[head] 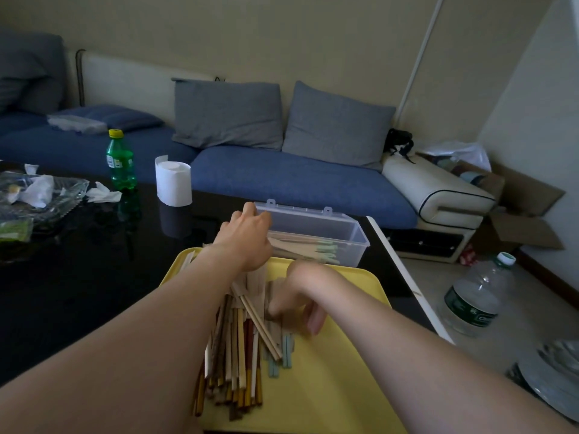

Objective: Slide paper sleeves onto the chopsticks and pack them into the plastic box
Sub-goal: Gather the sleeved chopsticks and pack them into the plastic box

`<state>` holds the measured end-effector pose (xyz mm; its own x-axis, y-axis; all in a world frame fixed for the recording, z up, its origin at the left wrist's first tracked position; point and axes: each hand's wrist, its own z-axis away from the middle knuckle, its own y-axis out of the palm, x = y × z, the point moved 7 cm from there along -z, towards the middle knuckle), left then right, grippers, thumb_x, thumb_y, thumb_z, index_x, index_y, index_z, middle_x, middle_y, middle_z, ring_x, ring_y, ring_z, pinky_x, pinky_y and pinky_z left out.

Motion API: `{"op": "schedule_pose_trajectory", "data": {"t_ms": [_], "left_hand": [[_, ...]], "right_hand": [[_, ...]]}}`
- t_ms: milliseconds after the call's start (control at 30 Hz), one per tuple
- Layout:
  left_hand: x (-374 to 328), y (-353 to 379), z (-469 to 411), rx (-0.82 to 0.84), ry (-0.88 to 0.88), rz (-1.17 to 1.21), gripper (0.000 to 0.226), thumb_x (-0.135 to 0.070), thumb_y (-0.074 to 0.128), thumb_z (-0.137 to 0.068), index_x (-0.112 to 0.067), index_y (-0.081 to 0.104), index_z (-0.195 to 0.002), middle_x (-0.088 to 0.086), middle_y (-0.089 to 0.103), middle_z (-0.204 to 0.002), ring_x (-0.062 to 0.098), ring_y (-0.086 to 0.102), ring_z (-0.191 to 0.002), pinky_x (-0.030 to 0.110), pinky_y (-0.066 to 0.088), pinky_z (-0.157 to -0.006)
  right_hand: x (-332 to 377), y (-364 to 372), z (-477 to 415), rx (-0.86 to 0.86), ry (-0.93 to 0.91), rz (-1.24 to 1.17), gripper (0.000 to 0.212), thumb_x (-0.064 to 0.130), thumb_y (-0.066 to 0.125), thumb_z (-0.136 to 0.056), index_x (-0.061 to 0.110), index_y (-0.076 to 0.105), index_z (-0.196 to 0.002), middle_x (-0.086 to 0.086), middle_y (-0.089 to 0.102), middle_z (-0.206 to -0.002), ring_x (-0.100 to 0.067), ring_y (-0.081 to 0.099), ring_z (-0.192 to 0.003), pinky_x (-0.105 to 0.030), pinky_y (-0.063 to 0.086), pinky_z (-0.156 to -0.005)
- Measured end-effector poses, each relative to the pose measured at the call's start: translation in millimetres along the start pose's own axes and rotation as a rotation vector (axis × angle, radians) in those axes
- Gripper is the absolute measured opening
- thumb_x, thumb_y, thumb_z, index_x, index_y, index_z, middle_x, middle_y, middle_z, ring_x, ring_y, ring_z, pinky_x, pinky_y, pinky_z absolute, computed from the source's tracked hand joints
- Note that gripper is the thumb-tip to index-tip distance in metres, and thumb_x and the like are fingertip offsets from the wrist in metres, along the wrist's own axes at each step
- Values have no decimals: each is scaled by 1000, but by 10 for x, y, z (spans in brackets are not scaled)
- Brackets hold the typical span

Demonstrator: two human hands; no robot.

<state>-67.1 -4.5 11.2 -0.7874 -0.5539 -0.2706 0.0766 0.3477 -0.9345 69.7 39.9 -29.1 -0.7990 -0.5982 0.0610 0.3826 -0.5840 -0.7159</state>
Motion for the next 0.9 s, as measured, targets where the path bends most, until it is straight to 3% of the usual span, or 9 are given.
{"op": "schedule_pose_trajectory", "data": {"t_ms": [100,167,233,400,500,600,667,767,900], "left_hand": [[-40,16,14,6,12,-18,44,-25,55,-99,-18,48,-141,9,39,-140,30,46,-121,47,49,-101],[-54,29,16,8,12,-37,45,-26,55,-98,-19,47,-142,10,38,-140,31,47,-121,48,49,-101],[-62,39,15,5,8,-50,45,-27,55,-99,-19,46,-142,10,39,-141,31,47,-121,48,48,-101],[-40,9,-11,-49,-29,-32,40,-31,51,-102,-17,43,-138,10,40,-133,29,51,-114,48,51,-96],[-13,-46,-30,-117,-89,17,31,-29,51,-104,-15,42,-130,10,41,-128,28,57,-100,49,57,-86],[42,-49,-60,-130,-146,22,36,-20,60,-101,-14,40,-130,11,40,-131,26,59,-91,43,59,-76],[79,-20,-78,-118,-166,25,42,-17,63,-99,-14,38,-133,12,38,-133,25,60,-85,41,58,-73],[132,29,-111,-93,-201,62,51,-19,61,-100,-12,31,-139,13,35,-136,26,61,-84,44,61,-77],[152,17,-116,-97,-219,129,49,-23,58,-100,-10,30,-138,11,36,-126,26,57,-81,41,55,-69]], "right_hand": [[51,-33,-6,-50,-3,106,39,32,65,-104,-6,61,-97,-21,75,-111,-28,73,-79,-39,62,-102],[88,-116,-27,-149,-19,192,32,29,70,-98,-1,62,-89,-15,71,-84,-26,70,-70,-40,64,-97],[84,-108,-35,-131,-15,239,27,27,68,-99,0,69,-94,-14,71,-78,-26,74,-74,-40,64,-98],[-8,-198,66,-143,-70,238,26,18,58,-105,-3,72,-113,-12,78,-104,-26,77,-85,-40,63,-98],[-70,-542,217,-413,-147,108,23,11,63,-100,3,61,-121,-12,71,-108,-32,78,-93,-43,66,-88],[-103,-815,375,-637,-198,98,19,5,61,-96,12,52,-111,-10,60,-108,-32,65,-91,-38,55,-78],[-81,-903,400,-766,-207,131,26,2,64,-95,13,54,-115,-12,63,-121,-34,62,-104,-39,47,-82],[1,-1005,326,-957,-195,207,45,3,67,-96,15,52,-137,-16,62,-136,-41,55,-131,-51,42,-104],[99,-1133,60,-998,-194,281,52,2,65,-97,22,51,-143,-16,57,-138,-42,48,-133,-56,34,-111]]}}
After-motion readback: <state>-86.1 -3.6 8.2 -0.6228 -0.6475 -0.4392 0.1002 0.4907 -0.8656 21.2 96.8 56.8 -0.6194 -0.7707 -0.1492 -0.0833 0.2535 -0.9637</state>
